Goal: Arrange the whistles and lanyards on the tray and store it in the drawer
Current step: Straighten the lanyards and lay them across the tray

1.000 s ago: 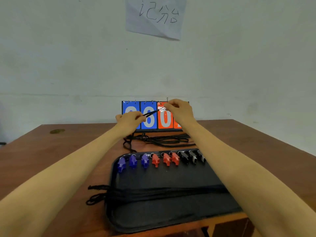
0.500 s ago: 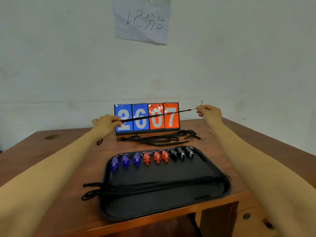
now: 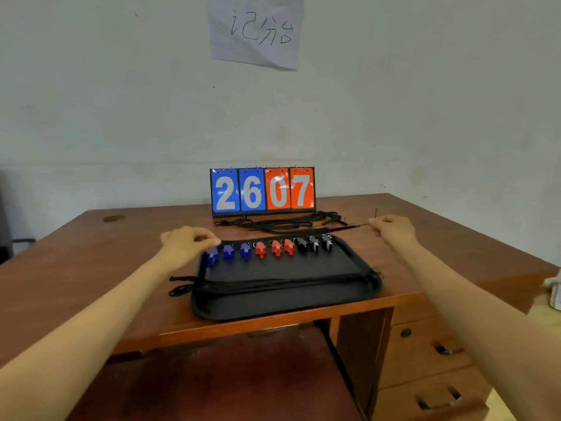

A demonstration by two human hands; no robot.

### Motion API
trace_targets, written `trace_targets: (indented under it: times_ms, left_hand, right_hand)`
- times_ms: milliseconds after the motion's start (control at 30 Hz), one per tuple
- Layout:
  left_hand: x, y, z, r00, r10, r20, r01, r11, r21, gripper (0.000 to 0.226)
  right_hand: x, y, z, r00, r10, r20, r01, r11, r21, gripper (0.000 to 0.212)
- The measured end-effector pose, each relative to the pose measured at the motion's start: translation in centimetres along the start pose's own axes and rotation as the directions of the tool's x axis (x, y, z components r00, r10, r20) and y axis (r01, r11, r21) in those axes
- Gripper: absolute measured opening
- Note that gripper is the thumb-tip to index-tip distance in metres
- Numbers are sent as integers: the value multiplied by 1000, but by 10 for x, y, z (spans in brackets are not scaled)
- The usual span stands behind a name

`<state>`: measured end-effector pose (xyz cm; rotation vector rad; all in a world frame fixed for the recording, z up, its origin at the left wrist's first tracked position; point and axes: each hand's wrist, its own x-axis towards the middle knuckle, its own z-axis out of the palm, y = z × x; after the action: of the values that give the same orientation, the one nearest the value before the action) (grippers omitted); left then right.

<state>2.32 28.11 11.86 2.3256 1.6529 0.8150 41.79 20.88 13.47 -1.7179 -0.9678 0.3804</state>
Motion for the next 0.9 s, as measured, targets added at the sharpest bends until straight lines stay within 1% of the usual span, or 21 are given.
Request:
trace_targets:
  times_ms: [100, 200, 267, 333, 500, 700, 767, 833, 900]
  left_hand:
    - [-24, -1, 4, 998, -15, 65, 12, 999, 47, 19]
    - [-39, 3, 6, 998, -5, 64, -2, 994, 107, 17]
    - [-46, 5, 6, 998, -5, 59, 0, 996, 94, 12]
    - [-50, 6, 6, 998, -8, 62, 1, 994, 113, 9]
    - [-56, 8, 4, 994, -32, 108, 7, 974, 226, 13]
    - [-57, 6, 2, 998, -36, 58, 20, 968, 251, 18]
    - [-56, 4, 2, 998, -32, 52, 18, 967, 255, 20]
    - [-56, 4, 4, 997, -5, 71, -13, 969, 247, 29]
    - [-57, 5, 6, 996, 30, 89, -48, 977, 209, 35]
  right_hand:
    - [-19, 14, -9, 999, -25, 27, 28, 993, -115, 22]
    - [-33, 23, -18, 997, -50, 50, 61, 971, -231, 23]
    - [-39, 28, -23, 997, -51, 66, 67, 958, -279, 22]
    - [-43, 31, -27, 994, -54, 92, 81, 945, -317, 22]
    - [-49, 35, -29, 981, -81, 176, 148, 901, -408, 26]
    - [-50, 36, -25, 966, -105, 235, 203, 873, -443, 21]
    - [-49, 37, -24, 968, -102, 231, 204, 855, -476, 24]
    - [-49, 38, -22, 963, -168, 212, 256, 817, -516, 37]
    - [-51, 36, -19, 920, -313, 235, 392, 739, -548, 37]
